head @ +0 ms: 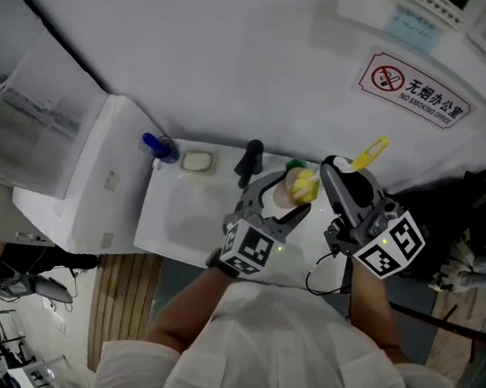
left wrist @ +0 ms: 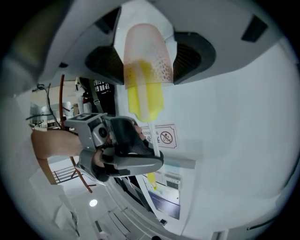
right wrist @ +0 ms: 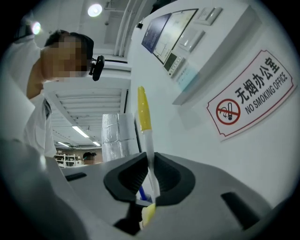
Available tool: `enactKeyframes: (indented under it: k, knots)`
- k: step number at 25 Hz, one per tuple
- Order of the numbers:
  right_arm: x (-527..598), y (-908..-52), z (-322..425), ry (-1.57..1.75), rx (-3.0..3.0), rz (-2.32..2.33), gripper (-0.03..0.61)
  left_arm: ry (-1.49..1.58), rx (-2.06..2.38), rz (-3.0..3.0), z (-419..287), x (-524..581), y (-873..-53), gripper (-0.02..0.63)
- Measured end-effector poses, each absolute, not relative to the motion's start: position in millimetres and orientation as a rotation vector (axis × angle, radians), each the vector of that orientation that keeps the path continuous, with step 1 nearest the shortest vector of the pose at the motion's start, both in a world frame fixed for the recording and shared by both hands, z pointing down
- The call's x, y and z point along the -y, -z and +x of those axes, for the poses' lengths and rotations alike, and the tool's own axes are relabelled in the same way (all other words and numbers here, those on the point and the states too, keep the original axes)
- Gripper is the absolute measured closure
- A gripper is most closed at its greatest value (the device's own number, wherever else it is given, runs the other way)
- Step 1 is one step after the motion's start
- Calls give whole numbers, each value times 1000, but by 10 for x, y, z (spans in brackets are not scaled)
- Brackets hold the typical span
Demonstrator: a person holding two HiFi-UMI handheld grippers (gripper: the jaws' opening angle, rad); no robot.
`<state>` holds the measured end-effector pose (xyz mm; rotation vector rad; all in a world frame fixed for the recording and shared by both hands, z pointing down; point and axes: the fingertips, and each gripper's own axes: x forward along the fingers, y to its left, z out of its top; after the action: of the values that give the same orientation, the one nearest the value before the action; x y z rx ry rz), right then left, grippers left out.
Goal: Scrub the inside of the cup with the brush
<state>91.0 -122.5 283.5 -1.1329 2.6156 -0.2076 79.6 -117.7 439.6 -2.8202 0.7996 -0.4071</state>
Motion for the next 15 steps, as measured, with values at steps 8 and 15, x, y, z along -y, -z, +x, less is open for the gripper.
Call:
enactKeyframes:
  k: [8, 15]
  knots:
    - [1230, -3032, 914, 290, -2628, -1156, 537, 276, -771, -2820, 875, 1110, -4201, 293]
    - [1213, -3147, 978, 310, -2609, -1204, 537, 257, -695, -2843, 1068, 1026, -4208, 295]
